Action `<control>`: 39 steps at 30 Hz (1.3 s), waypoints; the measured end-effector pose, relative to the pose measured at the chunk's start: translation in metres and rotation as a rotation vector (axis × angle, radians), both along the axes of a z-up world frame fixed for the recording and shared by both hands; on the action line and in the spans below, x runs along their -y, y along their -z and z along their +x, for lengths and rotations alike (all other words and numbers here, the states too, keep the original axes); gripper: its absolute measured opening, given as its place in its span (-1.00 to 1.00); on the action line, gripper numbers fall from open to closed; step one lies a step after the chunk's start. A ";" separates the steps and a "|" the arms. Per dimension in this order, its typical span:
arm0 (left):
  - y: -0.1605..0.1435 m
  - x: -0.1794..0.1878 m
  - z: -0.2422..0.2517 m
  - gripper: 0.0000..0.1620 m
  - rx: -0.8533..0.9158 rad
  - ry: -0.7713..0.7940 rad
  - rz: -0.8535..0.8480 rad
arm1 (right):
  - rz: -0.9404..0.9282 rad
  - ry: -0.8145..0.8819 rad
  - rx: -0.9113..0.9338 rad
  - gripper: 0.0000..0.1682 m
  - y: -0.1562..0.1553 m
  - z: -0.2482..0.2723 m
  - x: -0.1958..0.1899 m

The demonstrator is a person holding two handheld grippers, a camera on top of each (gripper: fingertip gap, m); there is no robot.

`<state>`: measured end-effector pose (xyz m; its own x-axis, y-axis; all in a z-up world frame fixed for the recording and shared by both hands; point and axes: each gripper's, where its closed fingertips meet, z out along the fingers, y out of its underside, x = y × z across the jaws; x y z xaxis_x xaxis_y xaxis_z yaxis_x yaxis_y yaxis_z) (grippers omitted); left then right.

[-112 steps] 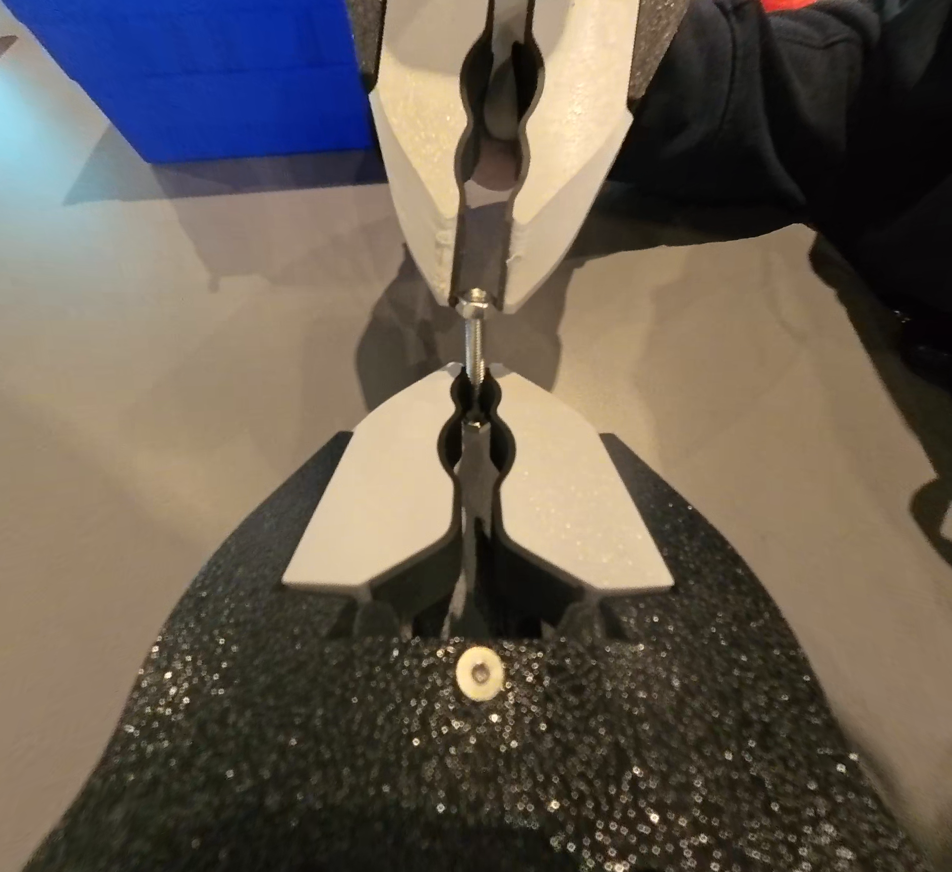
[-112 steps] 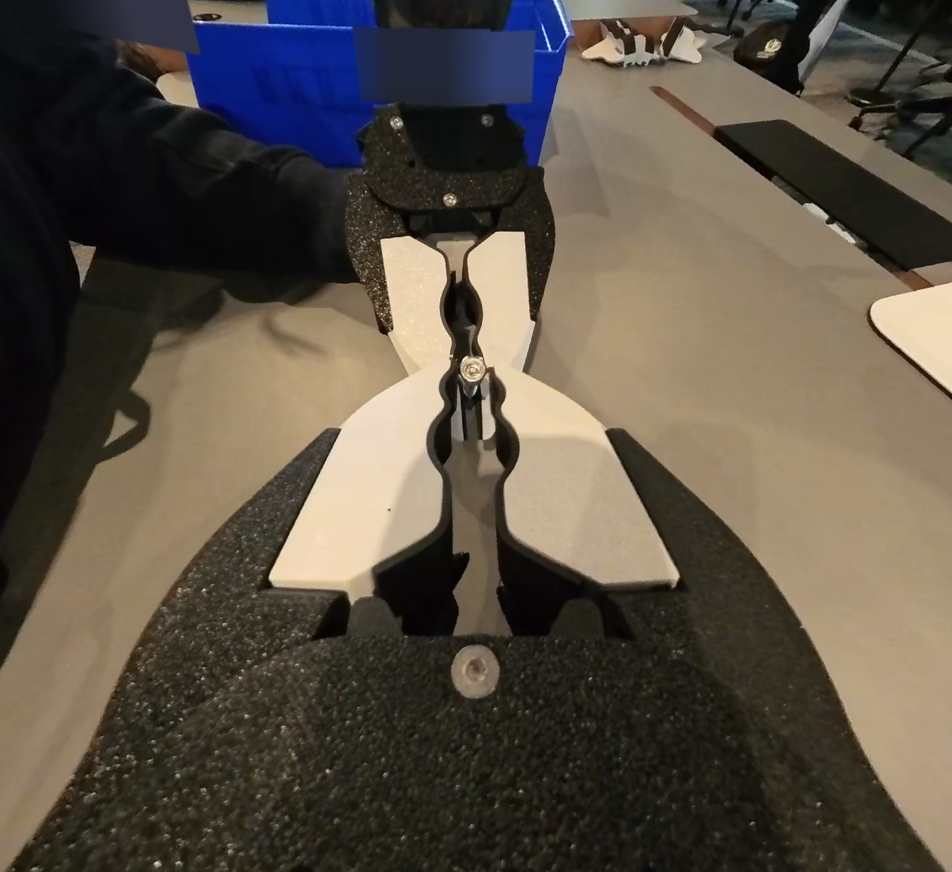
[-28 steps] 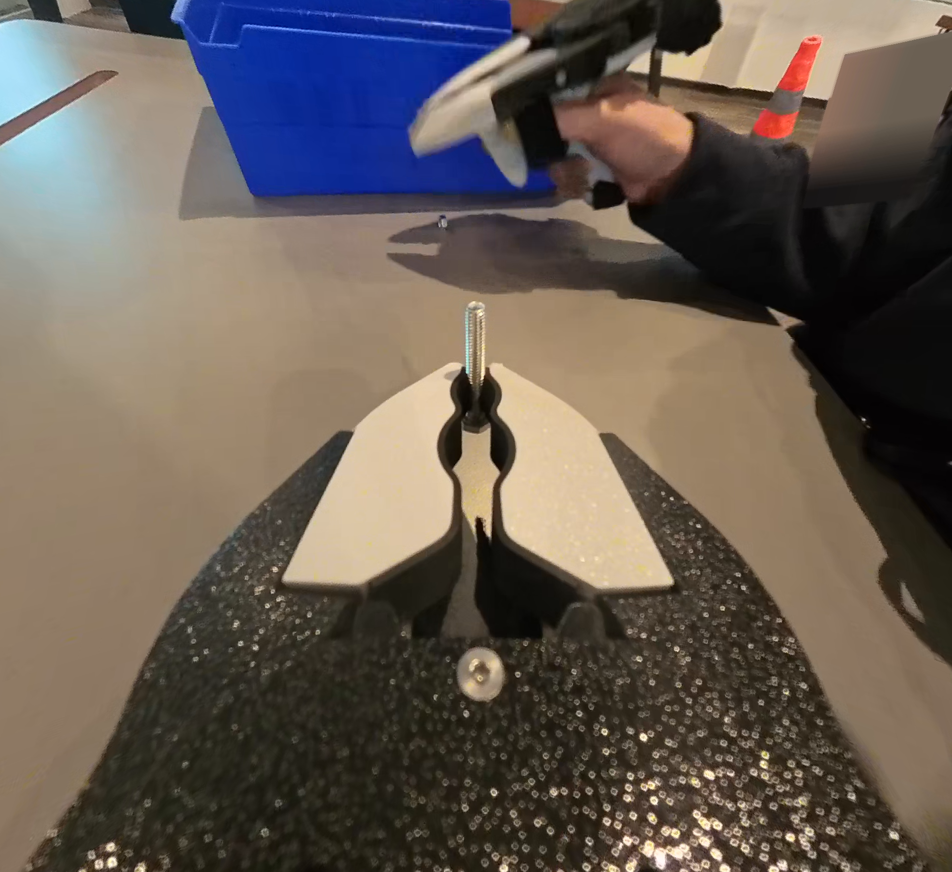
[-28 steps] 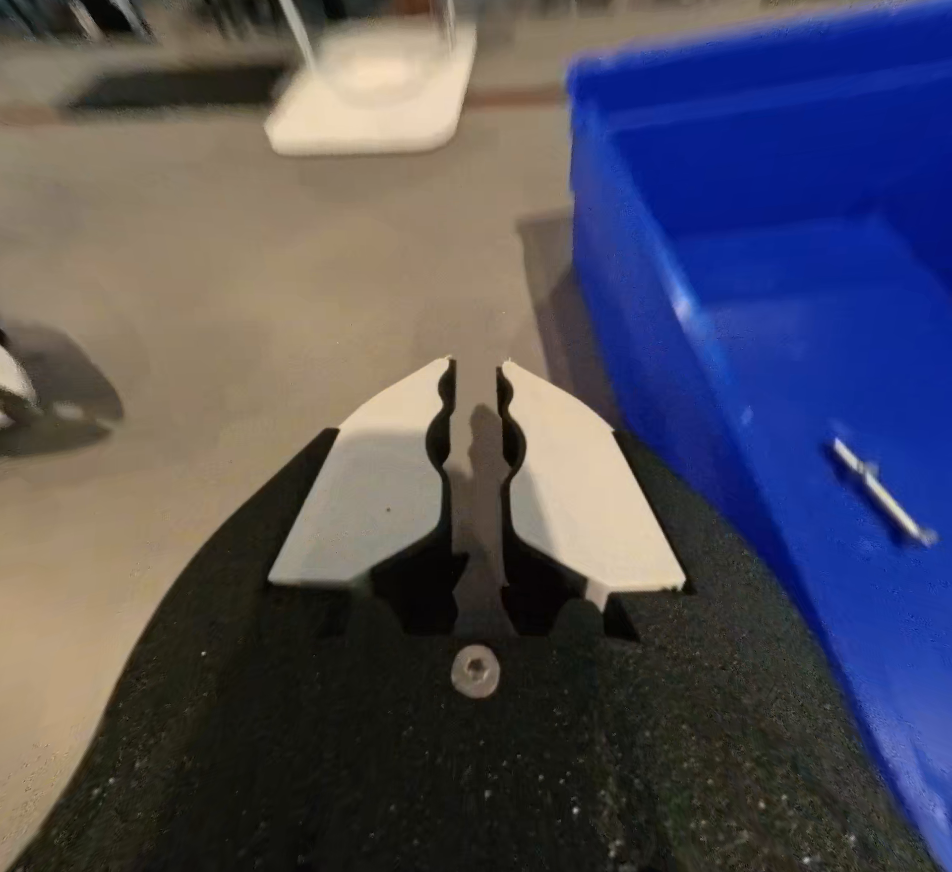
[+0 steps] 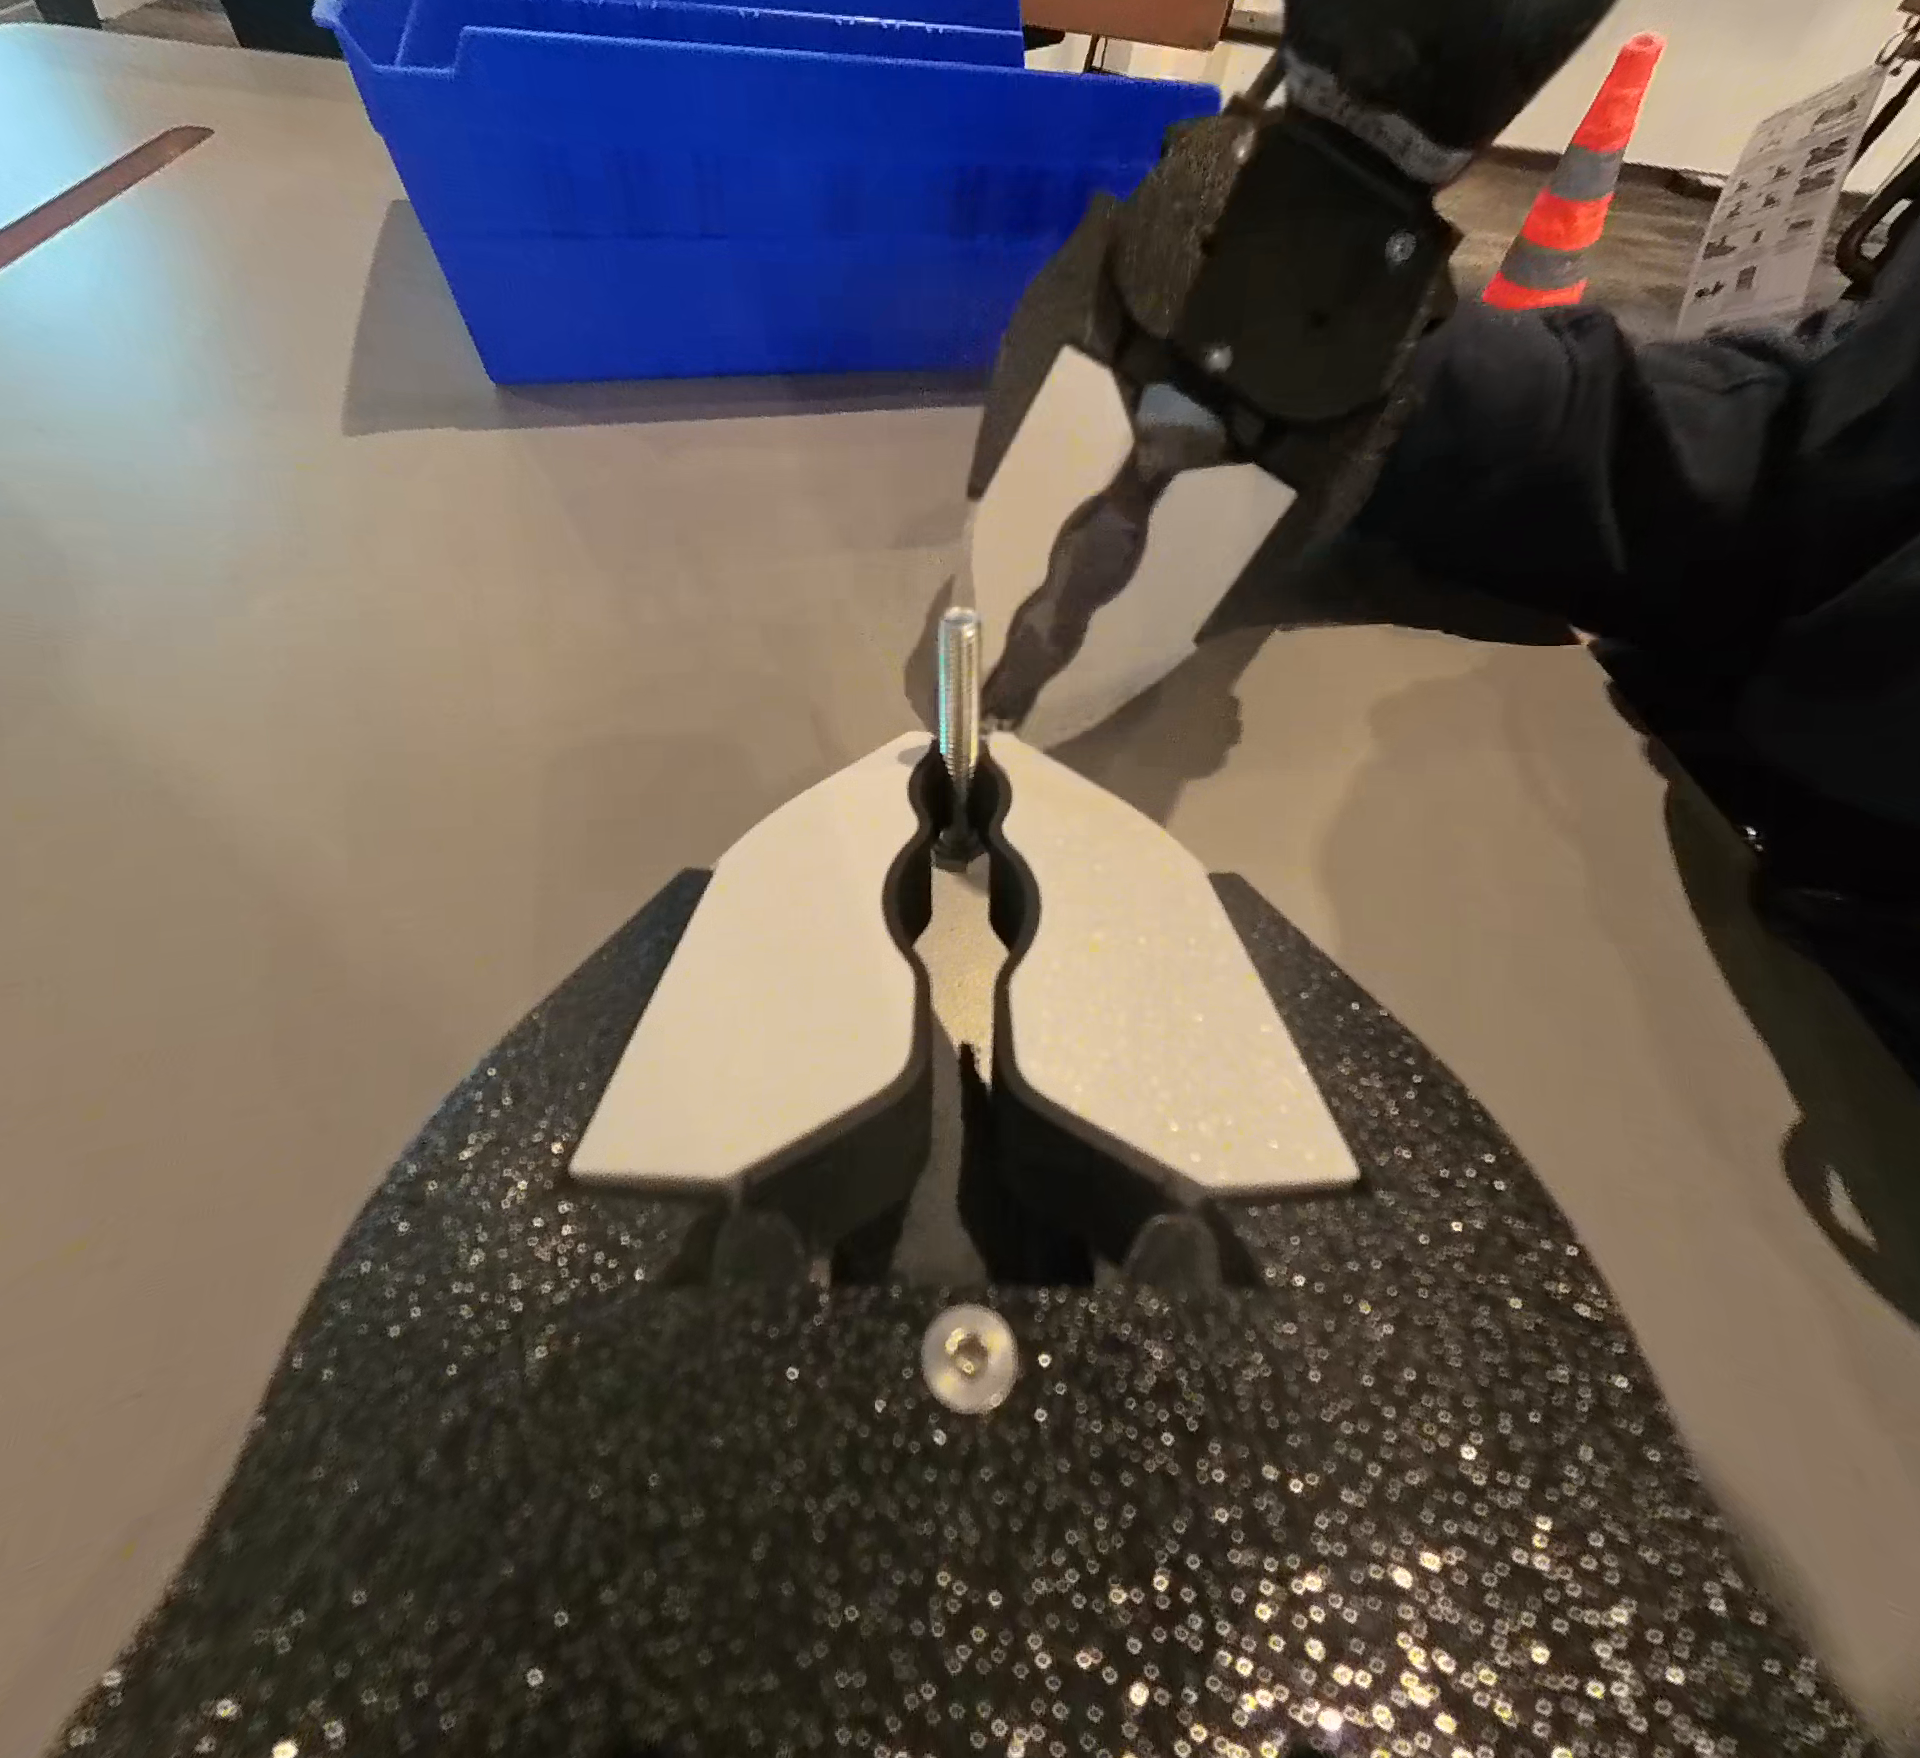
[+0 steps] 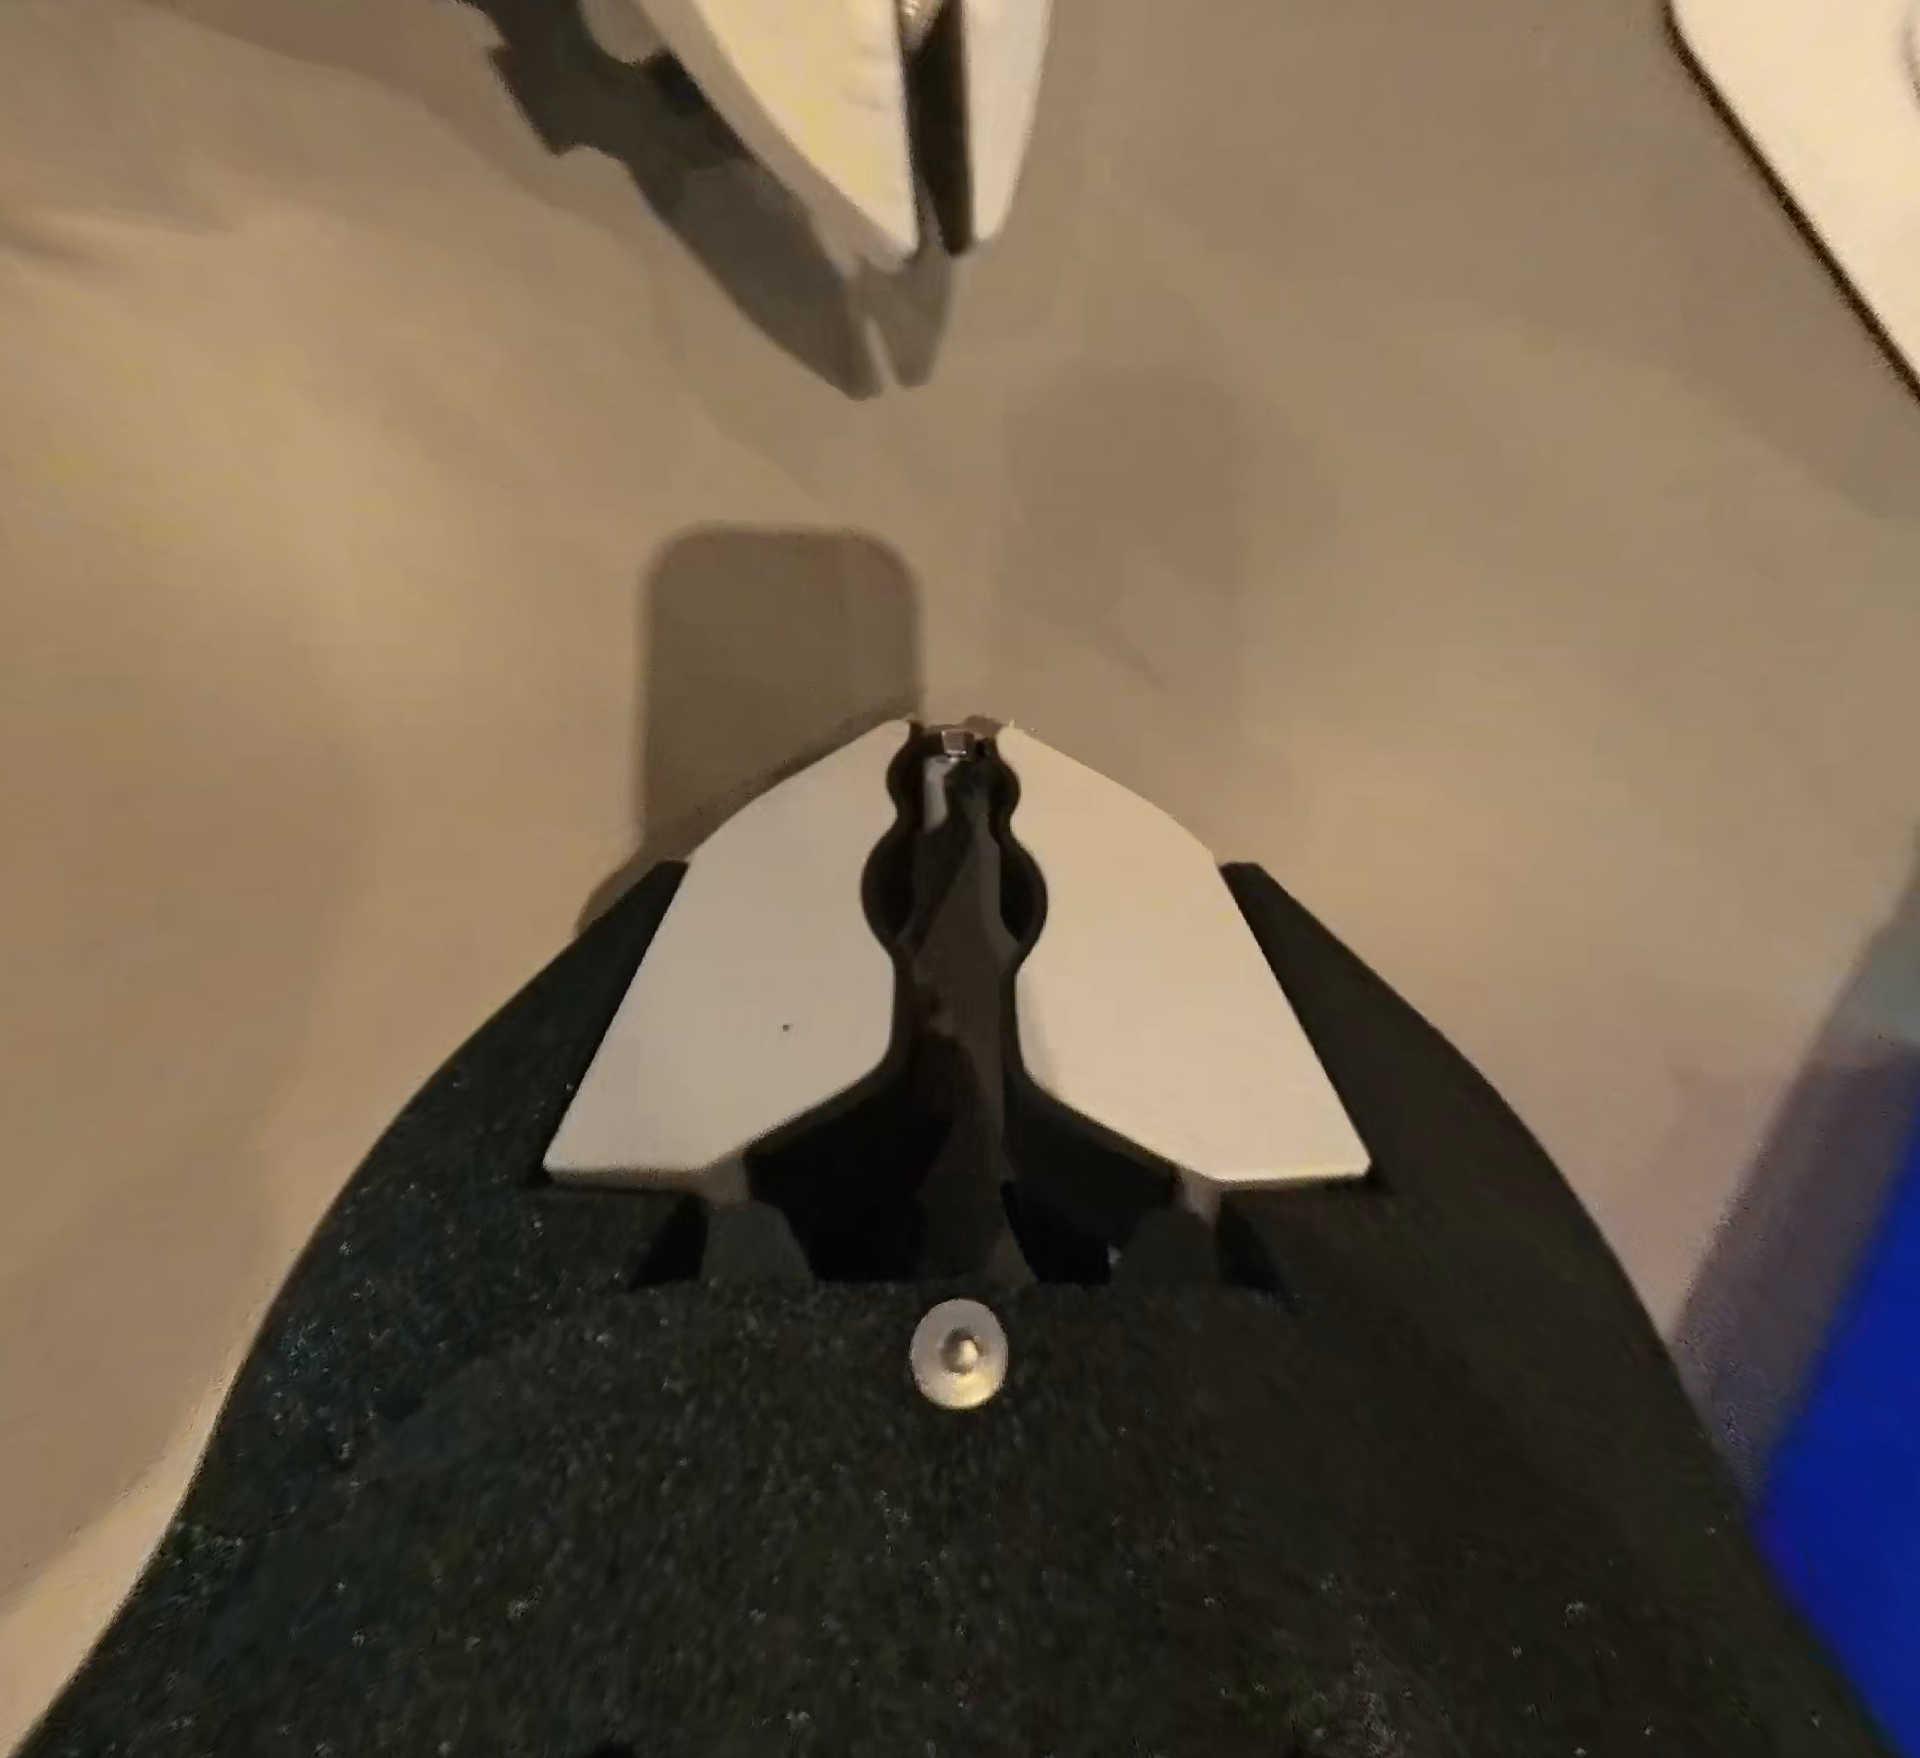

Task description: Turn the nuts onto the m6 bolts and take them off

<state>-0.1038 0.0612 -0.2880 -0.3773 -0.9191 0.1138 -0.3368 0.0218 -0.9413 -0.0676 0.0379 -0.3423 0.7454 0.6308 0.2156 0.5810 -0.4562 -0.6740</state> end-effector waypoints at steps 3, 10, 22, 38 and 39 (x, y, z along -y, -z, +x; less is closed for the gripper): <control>0.000 0.000 0.000 -0.94 -0.001 0.001 0.000 | 0.012 -0.026 -0.032 -0.83 -0.002 -0.006 0.002; 0.000 0.000 0.000 -0.94 -0.003 0.003 0.001 | 0.008 -0.023 -0.118 -0.75 -0.009 -0.004 0.009; 0.001 0.001 0.000 -0.94 -0.008 0.008 0.002 | -0.034 -0.027 -0.238 -0.84 -0.006 -0.022 0.012; 0.002 0.002 -0.001 -0.94 -0.015 0.014 0.003 | 0.016 -0.037 -0.189 -0.83 -0.008 -0.028 0.006; 0.002 0.002 -0.001 -0.94 -0.015 0.014 0.004 | 0.016 -0.035 -0.191 -0.82 -0.008 -0.028 0.006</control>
<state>-0.1049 0.0589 -0.2899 -0.3884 -0.9141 0.1161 -0.3507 0.0301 -0.9360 -0.0959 0.0323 -0.3341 0.7512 0.6548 0.0827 0.4575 -0.4263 -0.7804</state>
